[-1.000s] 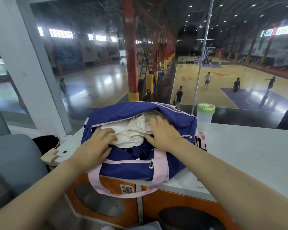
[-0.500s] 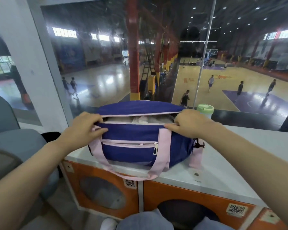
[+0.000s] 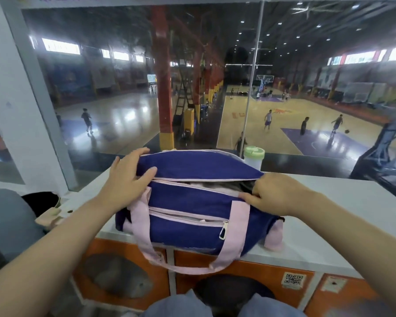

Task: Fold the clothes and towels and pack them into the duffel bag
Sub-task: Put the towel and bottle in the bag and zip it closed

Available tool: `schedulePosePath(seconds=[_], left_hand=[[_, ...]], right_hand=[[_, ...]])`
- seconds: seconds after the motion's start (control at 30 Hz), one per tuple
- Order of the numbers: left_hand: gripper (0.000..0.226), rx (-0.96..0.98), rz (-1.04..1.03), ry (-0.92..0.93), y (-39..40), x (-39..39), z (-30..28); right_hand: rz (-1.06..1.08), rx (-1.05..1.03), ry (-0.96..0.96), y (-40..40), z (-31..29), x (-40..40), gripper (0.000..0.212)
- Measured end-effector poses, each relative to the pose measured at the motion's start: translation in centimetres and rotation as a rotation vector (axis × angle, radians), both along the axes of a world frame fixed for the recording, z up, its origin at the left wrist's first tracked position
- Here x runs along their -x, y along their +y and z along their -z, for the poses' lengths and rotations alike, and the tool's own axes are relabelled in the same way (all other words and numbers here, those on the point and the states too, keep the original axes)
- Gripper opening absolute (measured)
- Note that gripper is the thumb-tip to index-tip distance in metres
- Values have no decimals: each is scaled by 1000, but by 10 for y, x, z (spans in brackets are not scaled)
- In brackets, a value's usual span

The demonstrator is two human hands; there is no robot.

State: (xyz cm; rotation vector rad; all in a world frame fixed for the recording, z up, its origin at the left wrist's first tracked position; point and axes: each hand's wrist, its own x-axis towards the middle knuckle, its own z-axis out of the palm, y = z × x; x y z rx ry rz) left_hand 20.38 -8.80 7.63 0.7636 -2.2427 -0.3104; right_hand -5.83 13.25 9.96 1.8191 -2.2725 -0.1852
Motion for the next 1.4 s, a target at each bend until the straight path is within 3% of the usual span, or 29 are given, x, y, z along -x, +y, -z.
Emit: schedulePosePath(seconds=[0.07, 0.13, 0.2, 0.23, 0.33, 0.47, 0.53, 0.63, 0.7, 0.8, 0.97, 1.07, 1.13, 1.23, 1.3, 1.4], left_hand=[[66, 121, 47, -172, -2, 24, -4], [78, 165, 122, -337, 0, 48, -2], [88, 173, 167, -451, -1, 69, 6], [92, 158, 172, -494, -1, 77, 12], [91, 73, 159, -518, -3, 88, 32], [81, 78, 151, -442, 0, 83, 62], [79, 138, 128, -443, 5, 83, 73], [80, 174, 94, -446, 14, 87, 81], [79, 183, 85, -457, 20, 93, 83], [78, 170, 91, -438, 32, 108, 82], [72, 151, 100, -464, 69, 159, 81], [70, 129, 128, -491, 95, 192, 77], [75, 116, 157, -491, 111, 210, 75], [77, 79, 188, -468, 125, 228, 70], [72, 7, 191, -424, 127, 234, 62], [42, -81, 220, -223, 128, 233, 57]], right_hand=[[38, -146, -135, 9, -12, 4, 56], [73, -230, -417, 14, -32, 5, 49], [75, -63, -728, 6, -47, 15, 41], [83, 87, -785, -6, -49, 26, 36], [217, 446, -561, -55, -34, 75, 21], [489, 433, -555, -119, 3, 143, 89], [553, 457, -597, -143, 19, 170, 111], [537, 428, -652, -161, 35, 175, 93], [527, 391, -581, -164, 42, 175, 73], [501, 362, -486, -156, 30, 177, 60], [417, 840, -510, -108, -33, 155, 69], [226, 1057, -699, -80, -64, 119, 56], [147, 1014, -800, -62, -72, 96, 43], [129, 771, -762, -38, -69, 78, 33], [228, 605, -673, -22, -67, 73, 47], [351, 461, -561, -5, -66, 72, 70]])
